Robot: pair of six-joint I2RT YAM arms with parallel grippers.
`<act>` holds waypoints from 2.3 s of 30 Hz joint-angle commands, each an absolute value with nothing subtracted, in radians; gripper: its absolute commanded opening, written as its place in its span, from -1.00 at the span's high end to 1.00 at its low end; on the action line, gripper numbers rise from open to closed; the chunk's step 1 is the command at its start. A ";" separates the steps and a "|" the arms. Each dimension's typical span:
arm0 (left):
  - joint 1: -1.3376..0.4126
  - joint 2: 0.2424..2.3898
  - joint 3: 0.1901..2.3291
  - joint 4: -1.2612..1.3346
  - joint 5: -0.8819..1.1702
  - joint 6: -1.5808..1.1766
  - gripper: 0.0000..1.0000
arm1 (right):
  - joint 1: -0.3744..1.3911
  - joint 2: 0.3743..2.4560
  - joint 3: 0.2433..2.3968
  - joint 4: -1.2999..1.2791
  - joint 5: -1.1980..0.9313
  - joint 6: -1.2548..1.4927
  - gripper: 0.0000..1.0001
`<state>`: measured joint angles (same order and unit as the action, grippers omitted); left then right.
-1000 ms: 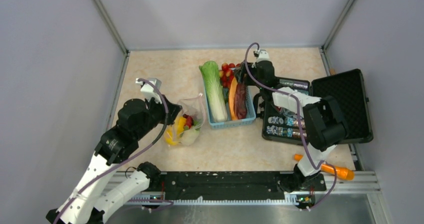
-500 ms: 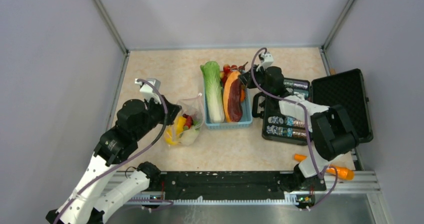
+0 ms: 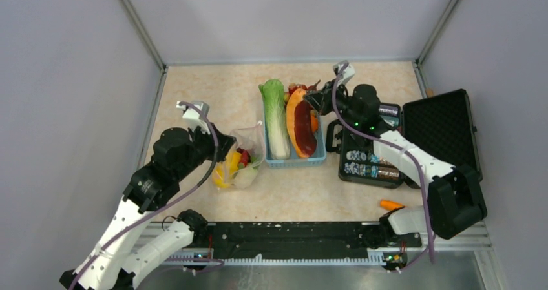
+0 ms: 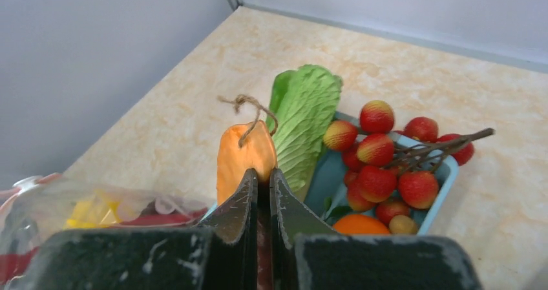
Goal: Place the food in the zip-top bag and seal the zipper
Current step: Pick up the fake food from the bin, then place the fake food in the zipper food storage bag.
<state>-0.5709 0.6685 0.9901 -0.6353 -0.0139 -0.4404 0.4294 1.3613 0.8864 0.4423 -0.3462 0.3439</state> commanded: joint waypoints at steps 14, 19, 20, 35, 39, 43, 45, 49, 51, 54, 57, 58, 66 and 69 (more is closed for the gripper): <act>-0.569 0.706 0.980 -0.565 0.030 -0.451 1.00 | 0.699 1.521 1.029 0.075 -0.255 -0.033 0.63; -0.570 0.718 0.982 -0.562 0.034 -0.449 1.00 | 0.695 1.560 1.046 0.025 -0.475 -0.111 0.35; -0.570 0.719 0.981 -0.561 0.036 -0.449 1.00 | 0.694 1.571 1.060 0.008 -0.475 -0.123 0.33; -0.570 0.705 0.979 -0.568 0.028 -0.447 1.00 | 0.674 1.504 1.074 0.034 -0.442 -0.085 0.39; -0.569 0.707 0.976 -0.569 0.035 -0.448 1.00 | 0.673 1.425 1.026 0.080 -0.425 -0.080 0.94; -0.570 0.705 0.971 -0.562 0.036 -0.451 1.00 | 0.674 1.331 0.958 0.168 -0.420 -0.072 1.00; -0.569 0.706 0.972 -0.559 0.038 -0.451 1.00 | 0.673 1.272 0.901 0.253 -0.419 -0.072 1.00; -0.571 0.712 0.974 -0.555 0.044 -0.450 1.00 | 0.674 1.139 0.775 0.465 -0.431 -0.055 1.00; -0.569 0.717 0.976 -0.555 0.048 -0.448 1.00 | 0.673 1.074 0.709 0.605 -0.460 -0.030 1.00; -0.569 0.725 0.980 -0.554 0.054 -0.448 1.00 | 0.674 1.021 0.601 0.901 -0.618 0.042 1.00; -0.570 0.728 0.982 -0.556 0.062 -0.451 1.00 | 0.684 1.025 0.574 1.119 -0.723 0.115 1.00; -0.570 0.726 0.981 -0.558 0.061 -0.451 1.00 | 0.690 1.027 0.582 1.147 -0.747 0.121 1.00; -0.570 0.751 0.980 -0.556 0.088 -0.446 1.00 | 0.726 1.036 0.674 1.313 -0.923 0.150 1.00; -0.570 0.770 0.982 -0.549 0.113 -0.447 1.00 | 0.780 1.074 0.711 1.414 -0.958 0.163 1.00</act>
<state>-0.5709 0.7437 0.9775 -0.5953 0.0711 -0.4465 0.7197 1.0470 0.6182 1.1755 -0.8444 0.1280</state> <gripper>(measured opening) 0.002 0.244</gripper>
